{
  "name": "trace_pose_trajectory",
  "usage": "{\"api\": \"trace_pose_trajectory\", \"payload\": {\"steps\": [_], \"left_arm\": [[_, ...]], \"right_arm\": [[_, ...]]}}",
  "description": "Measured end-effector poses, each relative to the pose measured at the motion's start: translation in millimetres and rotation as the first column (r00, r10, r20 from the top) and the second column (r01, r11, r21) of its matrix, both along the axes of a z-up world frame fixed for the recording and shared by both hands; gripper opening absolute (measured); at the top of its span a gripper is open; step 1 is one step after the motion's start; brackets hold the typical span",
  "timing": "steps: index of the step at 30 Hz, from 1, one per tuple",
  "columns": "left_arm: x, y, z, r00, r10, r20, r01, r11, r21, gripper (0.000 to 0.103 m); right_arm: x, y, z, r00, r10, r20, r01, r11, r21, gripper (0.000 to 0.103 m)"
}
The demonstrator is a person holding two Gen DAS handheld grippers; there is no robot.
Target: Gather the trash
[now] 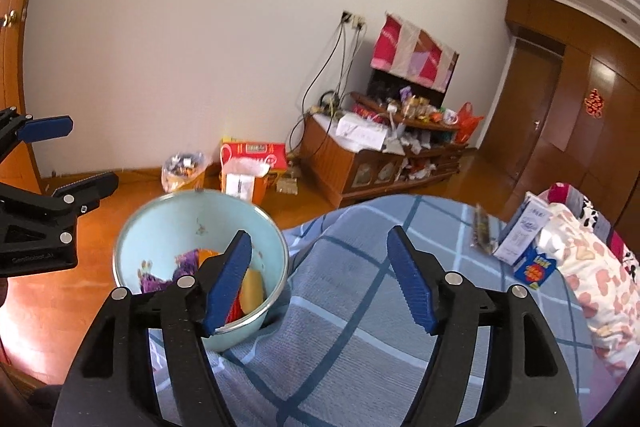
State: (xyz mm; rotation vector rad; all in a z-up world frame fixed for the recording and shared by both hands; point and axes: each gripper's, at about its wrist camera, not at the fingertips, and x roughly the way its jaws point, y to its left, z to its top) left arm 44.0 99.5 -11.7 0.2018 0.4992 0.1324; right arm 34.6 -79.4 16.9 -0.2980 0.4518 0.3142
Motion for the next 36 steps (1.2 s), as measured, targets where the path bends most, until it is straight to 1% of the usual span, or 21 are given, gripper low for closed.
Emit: {"api": "trace_pose_trajectory", "payload": {"steps": [5,10,26,30,36], "left_arm": [[-10,2,15,0.999,-0.001,0.041,0.002,1.0,-0.013,0.09],[-13,2,18,0.999,-0.004,0.05,0.004,1.0,-0.014,0.091],[-16,-1,20,0.998,-0.008,0.055,0.008,1.0,-0.009,0.092],[-16,-1,20,0.998,-0.006,0.056,0.006,1.0,-0.008,0.096],[-16,0,21,0.999,-0.008,0.054,0.008,1.0,-0.006,0.096]], "right_arm": [[-10,-11,15,0.999,-0.018,0.036,0.017,0.999,0.031,0.073],[-14,-16,21,0.998,-0.026,0.049,0.024,0.999,0.042,0.073],[-18,-20,20,0.998,-0.033,0.051,0.03,0.998,0.051,0.073],[-18,-21,20,0.998,-0.033,0.052,0.03,0.998,0.051,0.073],[-19,-22,20,0.998,-0.035,0.052,0.032,0.998,0.05,0.073]]}}
